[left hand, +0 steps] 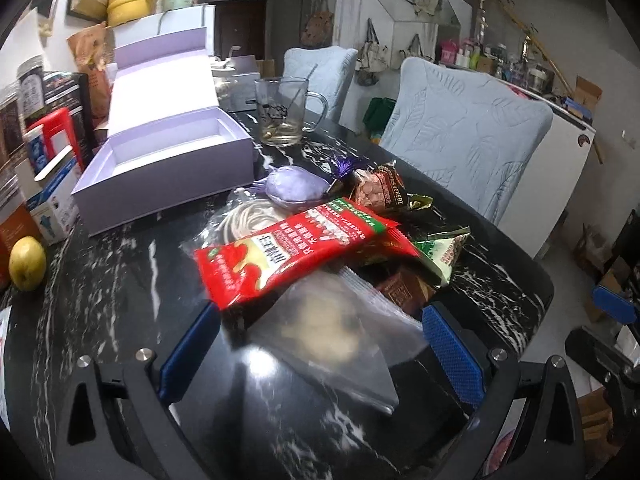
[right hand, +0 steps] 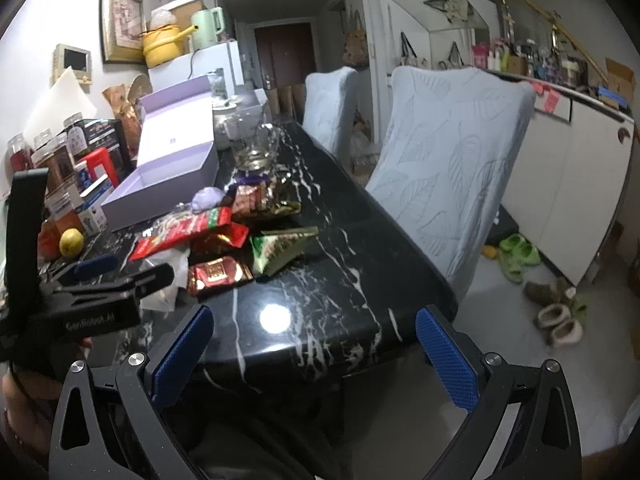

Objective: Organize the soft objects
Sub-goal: 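Lower the left tool onto the clear plastic bag and grasp it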

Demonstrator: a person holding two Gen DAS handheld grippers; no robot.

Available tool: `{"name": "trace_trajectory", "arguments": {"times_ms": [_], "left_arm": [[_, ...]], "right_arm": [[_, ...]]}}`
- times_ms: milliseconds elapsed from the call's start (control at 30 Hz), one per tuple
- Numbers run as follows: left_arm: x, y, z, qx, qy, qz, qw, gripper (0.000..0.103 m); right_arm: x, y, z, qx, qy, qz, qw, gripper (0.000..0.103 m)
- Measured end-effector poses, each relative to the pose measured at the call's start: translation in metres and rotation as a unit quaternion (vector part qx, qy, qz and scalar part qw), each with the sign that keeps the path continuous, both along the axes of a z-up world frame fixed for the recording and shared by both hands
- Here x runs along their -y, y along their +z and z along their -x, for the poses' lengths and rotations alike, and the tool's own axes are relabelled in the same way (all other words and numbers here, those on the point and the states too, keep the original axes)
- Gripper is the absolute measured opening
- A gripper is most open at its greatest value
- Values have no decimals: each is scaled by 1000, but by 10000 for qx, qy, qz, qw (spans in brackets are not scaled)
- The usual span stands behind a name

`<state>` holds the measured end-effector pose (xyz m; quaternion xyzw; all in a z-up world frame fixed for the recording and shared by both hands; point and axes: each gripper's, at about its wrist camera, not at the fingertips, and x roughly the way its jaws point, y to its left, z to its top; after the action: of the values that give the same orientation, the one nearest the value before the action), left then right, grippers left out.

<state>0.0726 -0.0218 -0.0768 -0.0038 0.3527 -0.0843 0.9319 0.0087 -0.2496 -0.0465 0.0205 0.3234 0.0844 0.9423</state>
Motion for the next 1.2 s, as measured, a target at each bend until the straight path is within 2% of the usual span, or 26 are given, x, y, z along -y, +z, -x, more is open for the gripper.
{"name": "trace_trajectory", "arguments": {"times_ms": [267, 367, 467, 533, 600, 633, 833, 967, 1200], "left_arm": [[8, -16, -20, -292, -204, -293, 9989, 103], [6, -22, -22, -480, -109, -251, 9985, 103], [-1, -24, -17, -560, -103, -25, 9984, 103], [-1, -24, -12, -524, -57, -99, 9986, 98], [0, -23, -4, -443, -68, -185, 9988, 82], [1, -22, -1, -425, -61, -229, 9988, 81], [-8, -21, 13, -324, 83, -103, 9994, 58], [-16, -17, 16, -290, 139, 90, 9994, 56], [-29, -1, 28, -36, 218, 199, 9996, 56]], "right_arm": [[-2, -11, -4, -163, 86, 1, 9998, 103], [-3, -12, -4, -159, 96, 8, 9998, 103], [-3, -13, -4, -169, 91, -5, 9998, 103], [-3, -13, -5, -190, 116, -39, 9997, 103], [-4, -13, -5, -211, 146, -66, 9996, 103], [-5, -13, -5, -218, 154, -67, 9996, 103], [-12, -15, -7, -241, 239, -79, 9994, 103], [-15, -18, -9, -283, 351, -170, 9988, 103], [-29, -21, -17, -320, 590, -238, 9975, 103]]}}
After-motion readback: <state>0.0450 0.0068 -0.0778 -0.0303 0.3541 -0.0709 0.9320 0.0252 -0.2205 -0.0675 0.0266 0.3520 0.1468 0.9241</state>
